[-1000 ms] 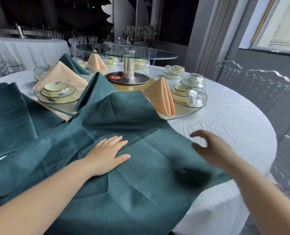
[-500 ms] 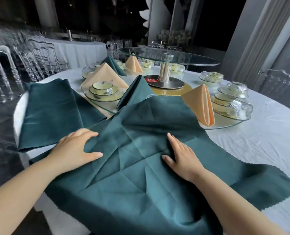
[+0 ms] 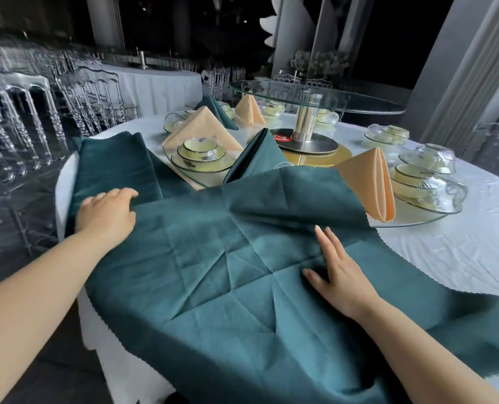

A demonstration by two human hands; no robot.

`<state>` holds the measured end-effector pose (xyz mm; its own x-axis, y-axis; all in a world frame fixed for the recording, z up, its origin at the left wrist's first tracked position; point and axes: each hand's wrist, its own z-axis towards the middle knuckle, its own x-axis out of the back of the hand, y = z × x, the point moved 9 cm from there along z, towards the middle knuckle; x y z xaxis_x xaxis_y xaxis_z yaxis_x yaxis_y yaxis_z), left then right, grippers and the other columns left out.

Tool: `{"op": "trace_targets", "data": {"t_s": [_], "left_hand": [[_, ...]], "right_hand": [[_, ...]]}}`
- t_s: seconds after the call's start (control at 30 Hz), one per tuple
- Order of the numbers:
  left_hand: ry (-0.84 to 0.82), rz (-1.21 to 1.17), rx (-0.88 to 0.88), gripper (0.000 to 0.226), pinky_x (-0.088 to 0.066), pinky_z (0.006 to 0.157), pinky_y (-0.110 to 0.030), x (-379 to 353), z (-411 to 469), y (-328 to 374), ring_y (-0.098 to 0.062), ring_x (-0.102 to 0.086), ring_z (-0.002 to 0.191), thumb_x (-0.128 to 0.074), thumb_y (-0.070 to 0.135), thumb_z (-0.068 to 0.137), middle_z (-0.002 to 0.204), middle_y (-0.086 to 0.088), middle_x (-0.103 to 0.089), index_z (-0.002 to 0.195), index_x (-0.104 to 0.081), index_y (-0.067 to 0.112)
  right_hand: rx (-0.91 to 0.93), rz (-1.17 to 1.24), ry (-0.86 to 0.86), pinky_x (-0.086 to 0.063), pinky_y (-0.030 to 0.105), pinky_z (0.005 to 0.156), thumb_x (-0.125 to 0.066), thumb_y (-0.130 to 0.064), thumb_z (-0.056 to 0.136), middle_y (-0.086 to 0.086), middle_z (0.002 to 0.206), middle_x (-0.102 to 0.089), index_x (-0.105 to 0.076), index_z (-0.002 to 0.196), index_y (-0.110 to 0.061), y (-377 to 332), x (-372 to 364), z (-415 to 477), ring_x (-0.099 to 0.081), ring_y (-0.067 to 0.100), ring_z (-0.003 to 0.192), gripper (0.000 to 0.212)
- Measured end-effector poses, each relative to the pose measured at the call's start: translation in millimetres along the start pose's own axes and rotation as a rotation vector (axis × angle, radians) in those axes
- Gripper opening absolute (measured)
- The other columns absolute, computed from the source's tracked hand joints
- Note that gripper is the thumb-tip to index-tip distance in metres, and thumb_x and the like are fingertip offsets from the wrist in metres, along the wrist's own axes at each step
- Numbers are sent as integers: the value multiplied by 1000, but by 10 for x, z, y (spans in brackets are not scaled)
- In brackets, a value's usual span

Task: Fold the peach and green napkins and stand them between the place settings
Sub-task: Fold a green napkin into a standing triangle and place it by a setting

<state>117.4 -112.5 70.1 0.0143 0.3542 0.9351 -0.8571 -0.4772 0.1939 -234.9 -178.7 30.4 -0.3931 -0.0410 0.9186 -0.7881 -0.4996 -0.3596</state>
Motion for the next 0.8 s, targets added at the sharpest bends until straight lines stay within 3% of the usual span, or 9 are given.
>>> {"op": "trace_targets", "data": {"t_s": [0.07, 0.13, 0.2, 0.23, 0.33, 0.43, 0.57, 0.7, 0.8], "left_hand": [[81, 2, 4, 44, -16, 107, -33, 67, -28, 48, -28, -35, 128, -47, 11, 91, 140, -8, -42, 134, -42, 14], [118, -103, -106, 41, -13, 107, -31, 82, -169, 322, -28, -37, 127, -48, 12, 91, 140, -7, -42, 132, -46, 13], [-21, -232, -303, 47, -15, 108, -28, -49, -440, 769, -25, -34, 131, -43, 35, 91, 145, -3, -37, 135, -44, 17], [-149, -265, -396, 59, -11, 111, -27, -167, -601, 993, -20, -27, 136, -36, 50, 87, 150, 0, -28, 139, -36, 22], [-454, -217, -489, 61, 4, 113, -25, -538, -895, 1316, -9, 1, 142, -31, 54, 93, 155, 8, 0, 146, -11, 31], [-480, -154, -500, 59, 9, 113, -25, -621, -900, 1333, -5, 9, 141, -29, 50, 95, 155, 9, 6, 146, -6, 31], [-514, -125, -517, 59, 11, 111, -24, -656, -904, 1340, -4, 12, 140, -26, 51, 94, 155, 10, 9, 146, -4, 32], [-532, -110, -526, 59, 11, 111, -24, -671, -879, 1402, -4, 13, 140, -26, 51, 95, 154, 9, 10, 146, -2, 32], [-547, -112, -535, 60, 11, 111, -24, -701, -836, 1476, -4, 14, 140, -26, 51, 95, 154, 9, 11, 146, -2, 32]], "right_hand": [[17, -3, 66, -14, 23, 108, -53, -31, 89, 4, 155, -4, -5, 145, -20, -20, 71, 4, -14, 19, 141, 75], [40, 9, 287, -19, 25, 104, -54, -33, 83, 17, 147, -28, -31, 140, -7, -18, 295, 12, -27, 23, 133, 66], [22, 24, 545, -20, 28, 101, -55, -34, 80, 23, 137, -41, -45, 129, 0, 21, 577, 8, -30, 23, 124, 61], [-25, 39, 584, -18, 30, 103, -59, -31, 81, 21, 139, -38, -43, 131, -1, 54, 665, 57, -28, 24, 127, 61], [-261, 48, 505, -12, 32, 107, -63, -26, 84, 9, 148, -27, -29, 140, -10, 248, 746, 279, -21, 27, 135, 67], [-378, 51, 478, -19, 34, 102, -59, -29, 86, 9, 134, -46, -44, 127, -12, 409, 832, 419, -31, 29, 126, 47], [-340, 61, 491, -24, 30, 92, -53, -22, 89, 10, 110, -63, -61, 103, -9, 450, 963, 528, -46, 30, 111, 21], [-284, 204, 578, -37, 31, 82, -53, -14, 88, 14, 110, -62, -59, 105, -5, 405, 1197, 721, -54, 31, 103, 20], [-215, 267, 596, -31, 17, 73, -50, -6, 88, 14, 114, -60, -57, 111, -4, 341, 1355, 969, -53, 28, 106, 24]]}}
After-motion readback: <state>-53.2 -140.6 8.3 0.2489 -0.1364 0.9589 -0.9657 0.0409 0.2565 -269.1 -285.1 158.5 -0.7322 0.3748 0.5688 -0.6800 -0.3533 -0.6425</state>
